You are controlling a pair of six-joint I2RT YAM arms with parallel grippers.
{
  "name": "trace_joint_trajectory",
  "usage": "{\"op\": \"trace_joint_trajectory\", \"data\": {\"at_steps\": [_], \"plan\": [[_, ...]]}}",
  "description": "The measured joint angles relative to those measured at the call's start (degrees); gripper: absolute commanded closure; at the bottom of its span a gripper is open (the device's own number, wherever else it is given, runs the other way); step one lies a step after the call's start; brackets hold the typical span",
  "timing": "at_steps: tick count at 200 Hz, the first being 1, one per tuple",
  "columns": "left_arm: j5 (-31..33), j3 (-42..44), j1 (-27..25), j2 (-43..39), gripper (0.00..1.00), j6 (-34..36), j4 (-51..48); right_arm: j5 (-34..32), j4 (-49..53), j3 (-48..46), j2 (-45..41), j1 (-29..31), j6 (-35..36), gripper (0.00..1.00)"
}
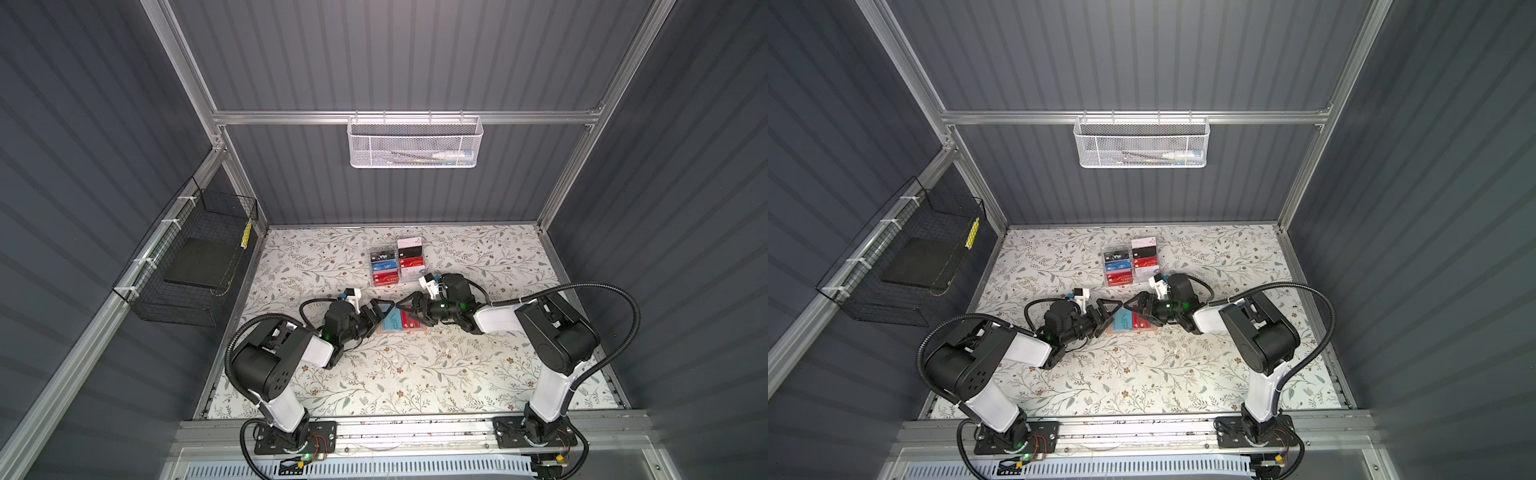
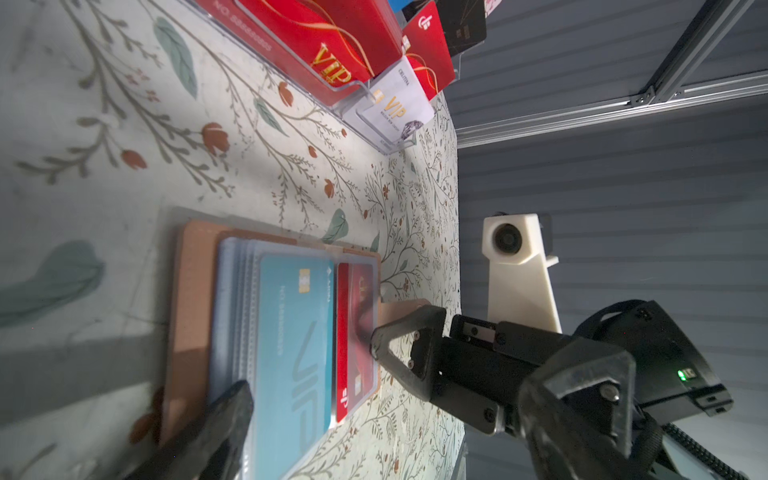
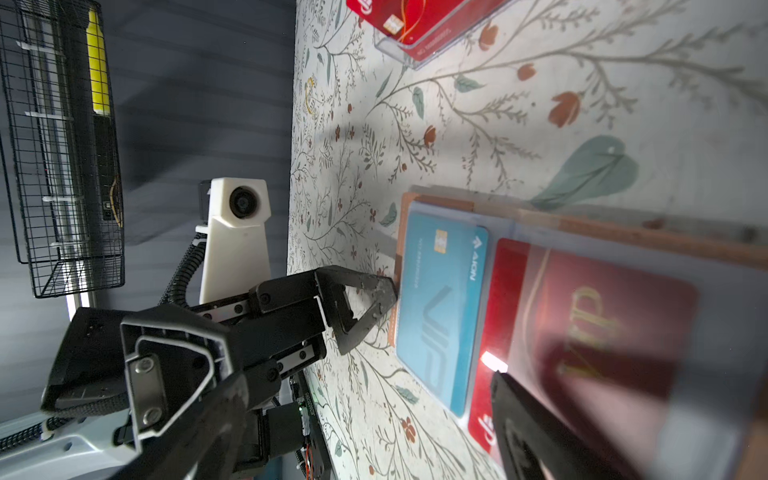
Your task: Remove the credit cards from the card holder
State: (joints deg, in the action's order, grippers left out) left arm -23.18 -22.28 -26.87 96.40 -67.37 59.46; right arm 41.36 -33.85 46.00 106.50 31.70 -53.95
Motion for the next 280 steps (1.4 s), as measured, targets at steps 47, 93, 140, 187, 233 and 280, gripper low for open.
{"op": "trace_joint_trajectory", "data": {"at_steps": [47,93,140,187,233,280], "plan": [[0.0,1.4,0.8,0.8,0.0,-0.7,2.4,0.5,0.0,0.9,2.7,0.7,0.0,0.17],[-0.3,1.9,1.2,3.6,0.0,-1.7,5.8,0.7,0.1,2.1,3.9,1.0,0.1,0.22],[-1.2,2.3,1.9,6.8,0.0,-3.4,11.4,0.7,0.7,3.1,5.3,1.4,0.2,0.27],[-2.0,2.4,2.2,9.0,0.0,-4.7,15.4,0.7,0.7,3.4,5.6,1.6,0.2,0.31],[-2.4,2.4,2.3,9.9,0.0,-5.3,17.2,1.1,-1.0,3.4,6.5,1.6,-0.5,0.33],[-2.9,2.4,2.4,10.9,0.0,-5.6,18.9,2.1,-5.8,3.0,6.7,1.6,-2.8,0.35]]}}
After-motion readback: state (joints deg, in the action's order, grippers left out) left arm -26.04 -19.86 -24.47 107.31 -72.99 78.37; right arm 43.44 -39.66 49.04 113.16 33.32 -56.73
